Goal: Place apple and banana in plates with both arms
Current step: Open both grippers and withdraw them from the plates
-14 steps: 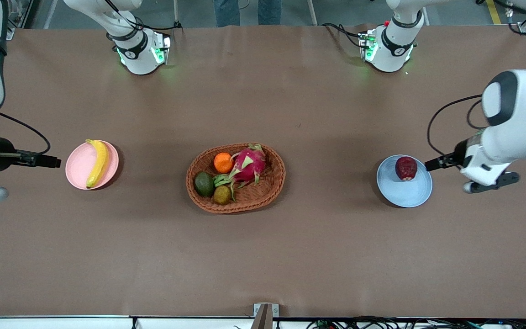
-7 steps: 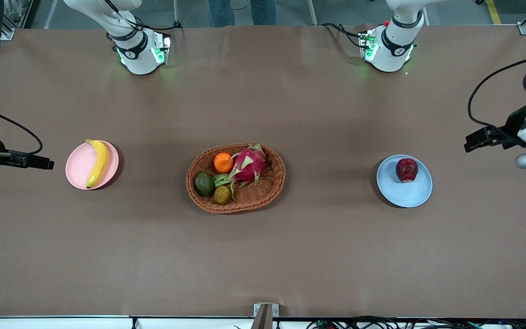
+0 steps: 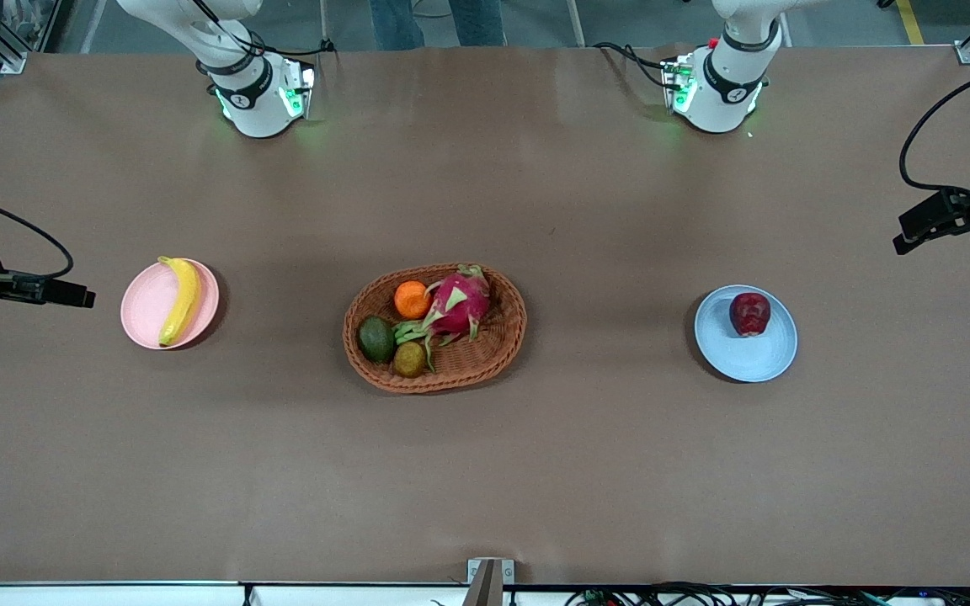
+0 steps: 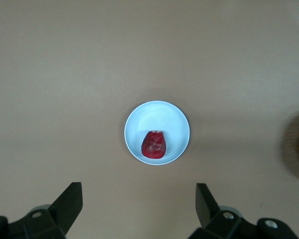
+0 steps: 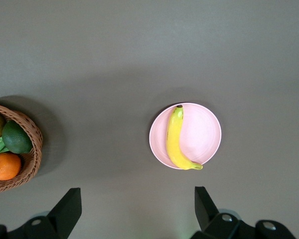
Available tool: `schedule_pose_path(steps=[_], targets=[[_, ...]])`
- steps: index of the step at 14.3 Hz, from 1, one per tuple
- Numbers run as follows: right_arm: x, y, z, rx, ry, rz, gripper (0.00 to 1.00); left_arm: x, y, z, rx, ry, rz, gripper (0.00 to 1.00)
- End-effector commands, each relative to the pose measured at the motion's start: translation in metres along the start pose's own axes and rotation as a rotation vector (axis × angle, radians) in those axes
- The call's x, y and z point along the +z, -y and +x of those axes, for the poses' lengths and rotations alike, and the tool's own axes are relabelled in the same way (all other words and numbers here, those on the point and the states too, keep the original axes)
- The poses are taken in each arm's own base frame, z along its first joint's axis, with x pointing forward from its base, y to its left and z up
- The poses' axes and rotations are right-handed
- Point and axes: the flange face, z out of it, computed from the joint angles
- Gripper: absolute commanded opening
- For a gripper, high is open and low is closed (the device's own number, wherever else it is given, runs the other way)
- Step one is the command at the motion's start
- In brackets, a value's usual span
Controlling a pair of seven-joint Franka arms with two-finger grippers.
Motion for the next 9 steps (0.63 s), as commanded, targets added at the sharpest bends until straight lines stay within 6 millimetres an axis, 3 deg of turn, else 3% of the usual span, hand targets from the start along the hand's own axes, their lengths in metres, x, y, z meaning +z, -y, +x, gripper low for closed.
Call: schedule_pose_path(steps=[1, 5, 9], targets=[[-0.018, -0.005, -0.019, 0.019, -0.011, 0.001, 1.00, -0.012, -0.003, -0.015, 0.015, 0.002, -0.003, 1.00], [-0.022, -0.015, -0.030, 0.028, -0.013, 0.006, 1.00, -0.004, -0.006, -0.034, 0.014, -0.022, 0.015, 1.00], [-0.019, -0.020, -0.031, 0.029, 0.001, 0.014, 1.00, -0.001, 0.002, -0.029, 0.065, -0.017, -0.007, 1.00]])
